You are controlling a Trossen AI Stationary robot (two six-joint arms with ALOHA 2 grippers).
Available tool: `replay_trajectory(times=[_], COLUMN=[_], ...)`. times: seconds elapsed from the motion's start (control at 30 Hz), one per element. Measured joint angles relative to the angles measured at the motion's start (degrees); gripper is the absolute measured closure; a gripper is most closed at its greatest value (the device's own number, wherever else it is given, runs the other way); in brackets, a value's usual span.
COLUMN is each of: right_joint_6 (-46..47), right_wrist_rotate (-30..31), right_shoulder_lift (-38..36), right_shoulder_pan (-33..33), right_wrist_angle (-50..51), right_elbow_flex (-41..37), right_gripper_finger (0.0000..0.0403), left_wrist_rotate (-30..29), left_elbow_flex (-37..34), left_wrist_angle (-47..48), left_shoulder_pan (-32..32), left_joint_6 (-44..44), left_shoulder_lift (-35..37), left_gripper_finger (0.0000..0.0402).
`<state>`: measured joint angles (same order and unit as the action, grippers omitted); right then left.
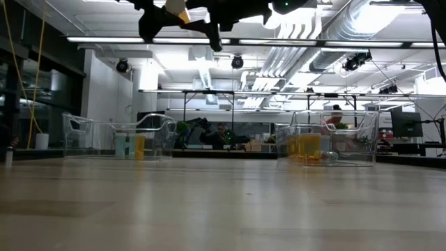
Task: Pick and place medicine bottles into bin by pill shape (circle, oval)
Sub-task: Put the orange capsule bottle into the right transparent bin
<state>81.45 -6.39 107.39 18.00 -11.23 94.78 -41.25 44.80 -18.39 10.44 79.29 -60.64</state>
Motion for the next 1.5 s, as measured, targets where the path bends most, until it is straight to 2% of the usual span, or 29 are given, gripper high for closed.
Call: replay_trajectory(times=[0.27,0.43,0.63,0.93,1.1,1.5], right_joint_6=[0.2,1.1,1.0,1.8,2.3,2.2], right_wrist_rotate=[-8.8,-12.8,-18.6,-27.9,-29.1,-28.5], right_shoulder_lift=[0.0,0.0,0.0,0.0,0.0,0.0], right_shoulder_pan=[0.8,0.9,0.6,0.6,0.3,-0.2], right_wrist_angle=[-1.0,-1.0,-0.8,-0.8,-0.8,-0.8], right_elbow_flex=[0.0,0.0,0.0,0.0,0.0,0.0], right_gripper_finger=[0.0206,0.0206,0.0206,0.0206,0.0206,0.0206], left_wrist_rotate=[0.7,3.9,10.7,12.1,13.8,13.6], left_elbow_flex=[0.0,0.0,0.0,0.0,0.0,0.0], left_wrist_angle=[0.0,-0.1,0.1,0.1,0.1,0.1], left_shoulder_pan=[0.0,-1.1,-3.5,-4.0,-5.0,-5.2], left_joint_6=[3.1,4.0,4.9,6.5,6.4,6.3], left_shoulder_lift=[0.0,0.2,0.1,0.0,0.0,0.0], left_gripper_finger=[0.0128,0.0128,0.0128,0.0129,0.0129,0.0133])
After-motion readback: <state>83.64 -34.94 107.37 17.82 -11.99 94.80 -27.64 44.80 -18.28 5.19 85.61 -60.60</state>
